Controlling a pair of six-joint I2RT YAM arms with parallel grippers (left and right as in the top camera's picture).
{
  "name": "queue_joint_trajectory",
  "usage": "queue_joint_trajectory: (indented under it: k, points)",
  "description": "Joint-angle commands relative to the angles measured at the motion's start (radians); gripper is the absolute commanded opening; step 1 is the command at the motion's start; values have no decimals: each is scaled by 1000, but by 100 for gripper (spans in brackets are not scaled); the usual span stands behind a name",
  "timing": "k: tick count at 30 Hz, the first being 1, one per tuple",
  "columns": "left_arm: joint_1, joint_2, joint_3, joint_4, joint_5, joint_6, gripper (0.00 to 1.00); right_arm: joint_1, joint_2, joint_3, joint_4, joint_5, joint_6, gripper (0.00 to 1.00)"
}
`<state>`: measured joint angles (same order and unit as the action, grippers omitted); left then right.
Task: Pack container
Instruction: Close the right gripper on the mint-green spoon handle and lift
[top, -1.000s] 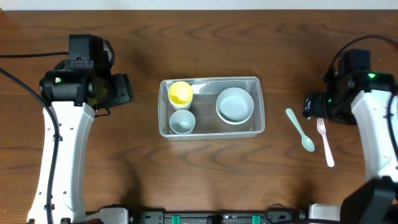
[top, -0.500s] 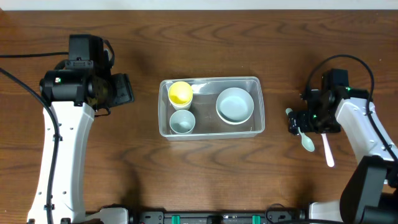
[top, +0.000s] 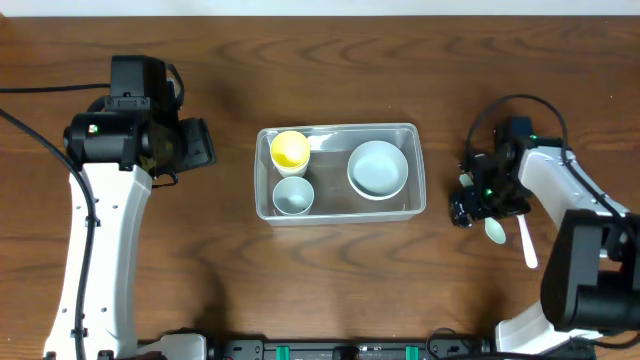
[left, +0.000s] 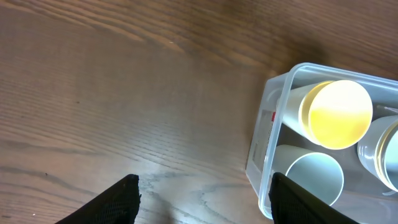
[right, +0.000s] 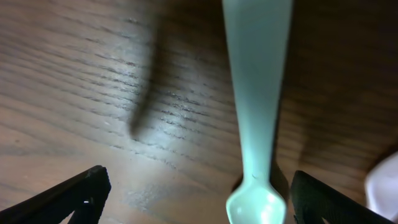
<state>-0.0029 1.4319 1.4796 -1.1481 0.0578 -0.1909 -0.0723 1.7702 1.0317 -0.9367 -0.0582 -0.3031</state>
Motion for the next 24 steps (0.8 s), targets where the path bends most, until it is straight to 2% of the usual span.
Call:
queue_joint_trajectory:
  k: [1,7,10,16,24]
  points:
    - [3,1,-3,-4,6,-5,67,8,40,-7,2,33,-18,91]
    - [3,1,-3,-4,6,-5,67,8,83,-7,2,53,2,77]
    - [3,1,-3,-4,6,-6,68,8,84,-7,3,65,4,67]
    - [3,1,-3,-4,6,-5,67,8,84,-7,6,69,19,34]
    - [3,1,-3,-4,6,-6,67,8,84,-7,19,69,43,21]
